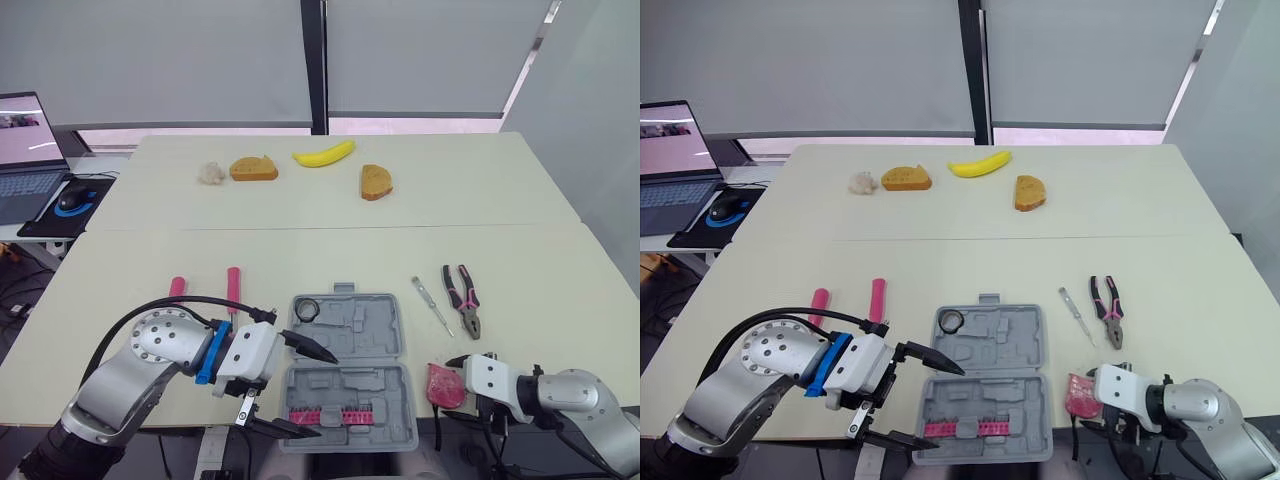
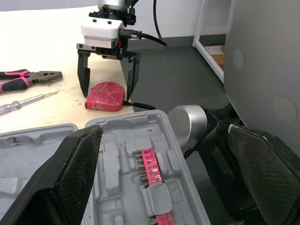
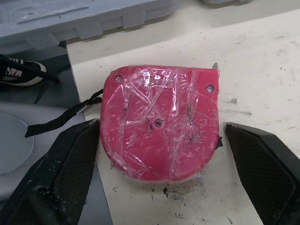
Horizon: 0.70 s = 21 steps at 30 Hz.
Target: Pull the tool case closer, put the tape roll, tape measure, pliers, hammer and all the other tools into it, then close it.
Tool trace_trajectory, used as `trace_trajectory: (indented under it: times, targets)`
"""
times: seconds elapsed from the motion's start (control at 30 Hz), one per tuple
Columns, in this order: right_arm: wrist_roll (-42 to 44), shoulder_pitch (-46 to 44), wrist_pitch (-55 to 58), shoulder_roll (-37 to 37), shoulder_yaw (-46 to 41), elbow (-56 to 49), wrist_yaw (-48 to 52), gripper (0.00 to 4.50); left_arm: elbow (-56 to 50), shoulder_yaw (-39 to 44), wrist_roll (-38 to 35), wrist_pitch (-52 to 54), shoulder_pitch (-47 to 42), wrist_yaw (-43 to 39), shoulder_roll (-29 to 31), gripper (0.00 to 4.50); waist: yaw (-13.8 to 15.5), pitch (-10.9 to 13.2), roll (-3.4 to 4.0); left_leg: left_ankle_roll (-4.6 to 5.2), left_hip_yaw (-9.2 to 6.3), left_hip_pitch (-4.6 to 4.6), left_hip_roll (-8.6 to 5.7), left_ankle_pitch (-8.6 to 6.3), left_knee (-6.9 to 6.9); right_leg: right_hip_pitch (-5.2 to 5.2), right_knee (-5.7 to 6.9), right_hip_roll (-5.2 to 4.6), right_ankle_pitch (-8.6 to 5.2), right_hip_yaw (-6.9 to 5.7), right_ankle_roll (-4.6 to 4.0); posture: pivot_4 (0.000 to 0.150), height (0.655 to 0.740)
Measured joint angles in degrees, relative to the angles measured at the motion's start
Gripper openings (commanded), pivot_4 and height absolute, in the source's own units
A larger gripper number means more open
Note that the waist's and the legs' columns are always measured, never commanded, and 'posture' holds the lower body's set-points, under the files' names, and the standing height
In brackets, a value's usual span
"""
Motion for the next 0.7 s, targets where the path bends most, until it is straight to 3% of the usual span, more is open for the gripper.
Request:
trace_trajectory:
  times: [0.07, 0.13, 0.2, 0.23, 0.5, 0.7]
  targets:
    - [-0.3, -0.2, 0.0, 0.4, 0.1, 0.2, -0.1, 4.31, 0.1, 0.0, 0.1, 0.0, 0.0, 0.0, 0.0, 4.5, 0.0, 0.0, 0.0, 0.0, 0.0, 0.01, 0.01, 0.0, 0.0, 0.01, 0.0, 0.01, 0.0, 0.0, 0.0, 0.15, 0.74]
    - [-0.4, -0.3, -0.2, 0.7, 0.2, 0.2, -0.2, 3.92, 0.2, 0.0, 0.2, -0.1, 0.0, 0.0, 0.0, 4.5, 0.0, 0.0, 0.0, 0.0, -0.01, 0.03, 0.01, 0.0, 0.0, 0.03, 0.0, 0.01, 0.0, 0.0, 0.0, 0.15, 0.74]
    - [-0.6, -0.3, -0.5, 0.9, 0.6, 0.2, -0.9, 3.22, 0.4, 0.0, 0.3, -0.1, -0.2, 0.1, -0.2, 4.5, 0.0, 0.0, 0.0, 0.0, 0.0, 0.05, 0.01, 0.0, 0.0, 0.05, 0.0, 0.01, 0.0, 0.0, 0.0, 0.15, 0.74]
    - [-0.9, -0.4, -0.6, 1.0, 0.6, 0.2, -1.0, 3.14, 0.5, 0.0, 0.3, -0.1, -0.2, 0.2, -0.2, 4.5, 0.0, 0.0, 0.0, 0.0, 0.0, 0.06, 0.0, 0.0, 0.0, 0.06, 0.0, 0.01, 0.0, 0.0, 0.0, 0.15, 0.74]
    - [-0.8, -0.9, 0.8, 0.7, -0.4, 0.1, -1.4, 3.14, 3.8, 0.5, 0.5, 0.2, -0.8, 2.5, -0.5, 4.5, 0.0, 0.0, 0.01, 0.0, -0.01, 0.13, -0.01, 0.0, 0.0, 0.14, 0.0, 0.0, 0.0, 0.0, 0.0, 0.15, 0.74]
    - [0.2, -10.3, 6.5, -4.2, -2.3, -4.7, 2.2, 3.14, 7.2, 2.8, 1.8, 0.4, -2.2, 6.4, -0.6, 4.5, -0.2, 0.1, 0.09, 0.0, -0.02, 0.13, 0.01, 0.0, -0.01, 0.12, 0.0, 0.01, 0.0, -0.02, 0.0, 0.15, 0.74]
